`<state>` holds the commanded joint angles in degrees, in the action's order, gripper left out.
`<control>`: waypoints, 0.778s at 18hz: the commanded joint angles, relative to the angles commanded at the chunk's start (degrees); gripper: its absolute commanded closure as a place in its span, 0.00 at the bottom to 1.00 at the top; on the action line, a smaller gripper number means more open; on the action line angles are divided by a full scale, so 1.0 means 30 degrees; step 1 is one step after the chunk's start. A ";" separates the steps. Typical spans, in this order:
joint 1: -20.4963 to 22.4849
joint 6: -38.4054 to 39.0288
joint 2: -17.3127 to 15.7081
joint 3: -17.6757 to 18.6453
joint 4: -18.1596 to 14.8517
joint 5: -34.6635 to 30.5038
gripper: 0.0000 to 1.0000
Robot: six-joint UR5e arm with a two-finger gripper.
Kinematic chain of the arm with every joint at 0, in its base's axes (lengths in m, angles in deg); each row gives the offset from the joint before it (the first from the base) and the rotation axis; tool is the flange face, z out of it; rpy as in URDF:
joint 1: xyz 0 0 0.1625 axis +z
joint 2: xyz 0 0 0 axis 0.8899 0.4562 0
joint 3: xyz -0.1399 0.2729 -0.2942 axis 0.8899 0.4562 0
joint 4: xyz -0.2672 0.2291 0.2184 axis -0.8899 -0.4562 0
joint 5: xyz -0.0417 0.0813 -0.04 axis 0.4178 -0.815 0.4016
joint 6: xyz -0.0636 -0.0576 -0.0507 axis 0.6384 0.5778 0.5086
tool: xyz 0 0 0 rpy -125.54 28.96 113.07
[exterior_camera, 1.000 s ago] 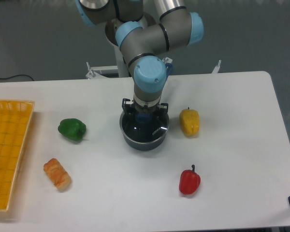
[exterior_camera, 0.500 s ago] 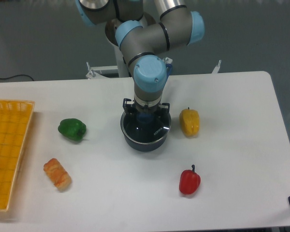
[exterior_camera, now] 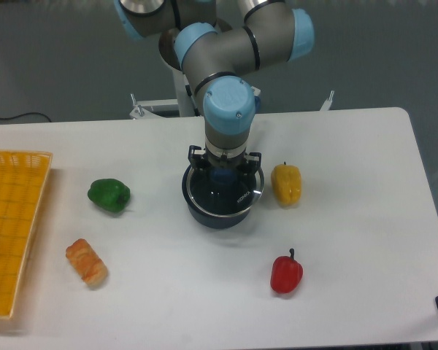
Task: Open the lid
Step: 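Lift the glass lid off the saucepan by its knob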
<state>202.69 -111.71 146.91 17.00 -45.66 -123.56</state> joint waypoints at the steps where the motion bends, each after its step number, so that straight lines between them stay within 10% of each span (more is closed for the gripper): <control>1: 0.0000 0.0117 0.0001 -0.0088 0.0087 0.0145 0.49; 14: -0.0703 0.4509 0.2431 -0.2519 0.2167 0.0703 0.49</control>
<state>200.59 -98.19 154.20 9.45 -39.15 -121.45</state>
